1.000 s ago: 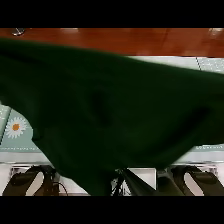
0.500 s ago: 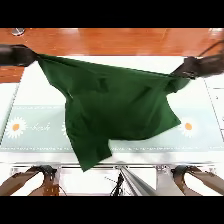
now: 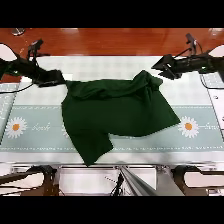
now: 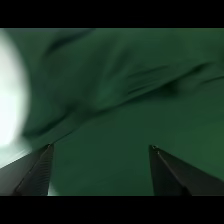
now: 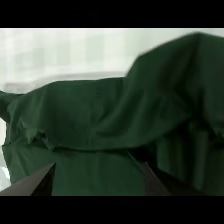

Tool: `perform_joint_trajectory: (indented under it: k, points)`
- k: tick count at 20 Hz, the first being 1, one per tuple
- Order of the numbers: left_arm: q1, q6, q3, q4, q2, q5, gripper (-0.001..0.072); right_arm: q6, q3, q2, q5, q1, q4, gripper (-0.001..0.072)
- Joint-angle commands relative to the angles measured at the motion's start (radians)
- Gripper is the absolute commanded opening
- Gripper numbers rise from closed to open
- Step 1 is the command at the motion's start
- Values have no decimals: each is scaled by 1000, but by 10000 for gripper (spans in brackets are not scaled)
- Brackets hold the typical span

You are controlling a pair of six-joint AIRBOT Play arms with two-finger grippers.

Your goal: Fold the shirts.

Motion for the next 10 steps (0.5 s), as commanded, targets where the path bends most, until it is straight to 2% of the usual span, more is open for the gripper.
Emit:
perform_joint_trajectory:
  k: [1, 2, 3, 5, 7, 8, 10]
  points:
    - [97, -69, -50, 131, 19, -115, 703, -24, 23, 35, 291, -130, -120, 635]
    - [146, -62, -107, 81, 52, -95, 703, -37, 5, 83, 360, -171, -253, 635]
    - [195, -39, -187, 44, 90, -77, 703, -39, -38, 145, 368, -206, -382, 635]
    - [277, -16, -370, 29, 152, -62, 702, -42, -229, 314, 238, -294, -524, 635]
    - [364, -16, -528, -9, 184, -68, 702, -42, -456, 462, 120, -384, -510, 635]
    - [414, 24, -582, -94, 195, -56, 701, -43, -554, 520, 103, -420, -450, 635]
    - [494, 167, -669, -348, 216, -43, 700, -85, -718, 614, 100, -452, -301, 635]
